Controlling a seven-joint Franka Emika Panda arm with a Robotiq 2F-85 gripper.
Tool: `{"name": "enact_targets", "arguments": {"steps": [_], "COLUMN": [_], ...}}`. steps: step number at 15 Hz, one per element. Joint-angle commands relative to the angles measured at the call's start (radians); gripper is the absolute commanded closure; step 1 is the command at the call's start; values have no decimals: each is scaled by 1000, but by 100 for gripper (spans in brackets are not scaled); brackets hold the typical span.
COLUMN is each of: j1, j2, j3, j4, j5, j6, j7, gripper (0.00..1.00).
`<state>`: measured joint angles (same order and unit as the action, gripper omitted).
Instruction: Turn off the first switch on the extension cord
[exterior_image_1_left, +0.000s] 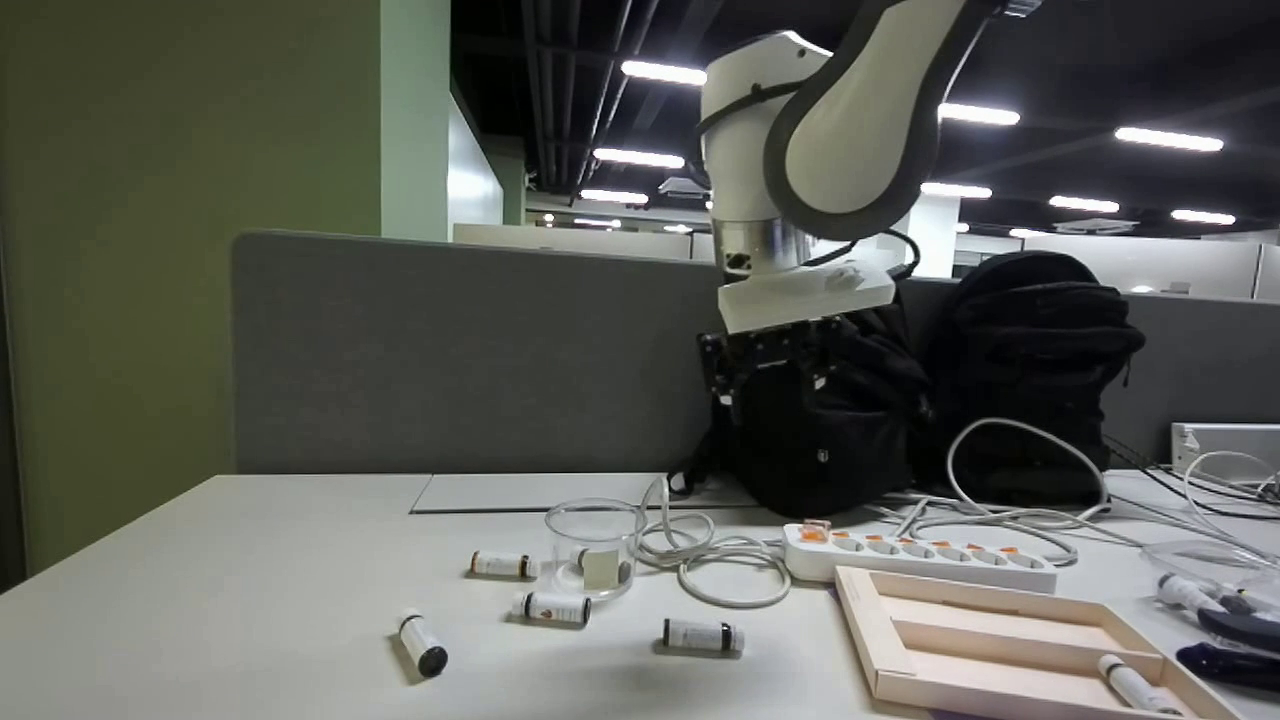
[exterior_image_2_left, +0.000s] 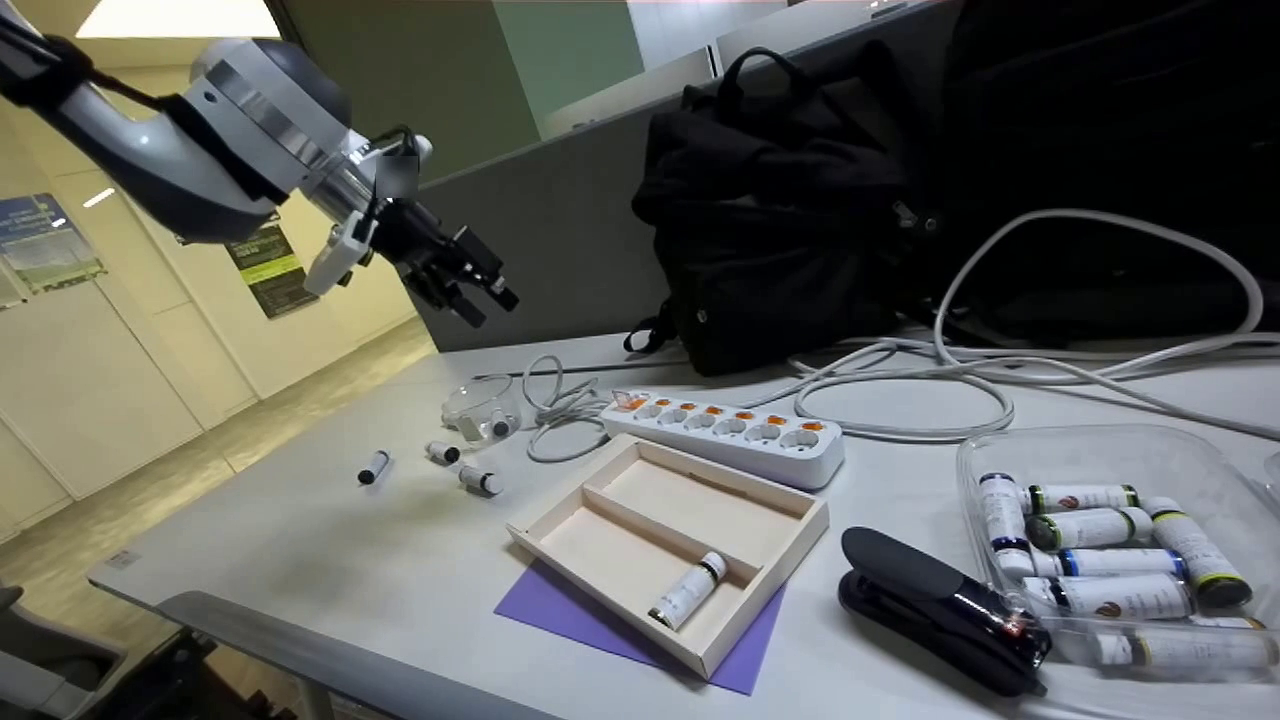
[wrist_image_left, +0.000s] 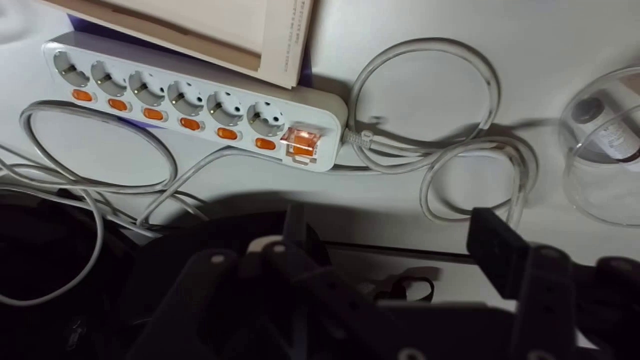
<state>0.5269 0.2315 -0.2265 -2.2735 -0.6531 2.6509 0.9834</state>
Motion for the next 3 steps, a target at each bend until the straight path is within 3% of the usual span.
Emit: {"name": "enact_targets", "arguments": {"steps": [1,3], "j1": [-112,-139], "j2": [-35,-71], "j3": [106,122], "j4": [-17,-44], "j5": [-33,-37], "j6": [-12,-10], "j7": [15,9], "gripper": [10,1]}}
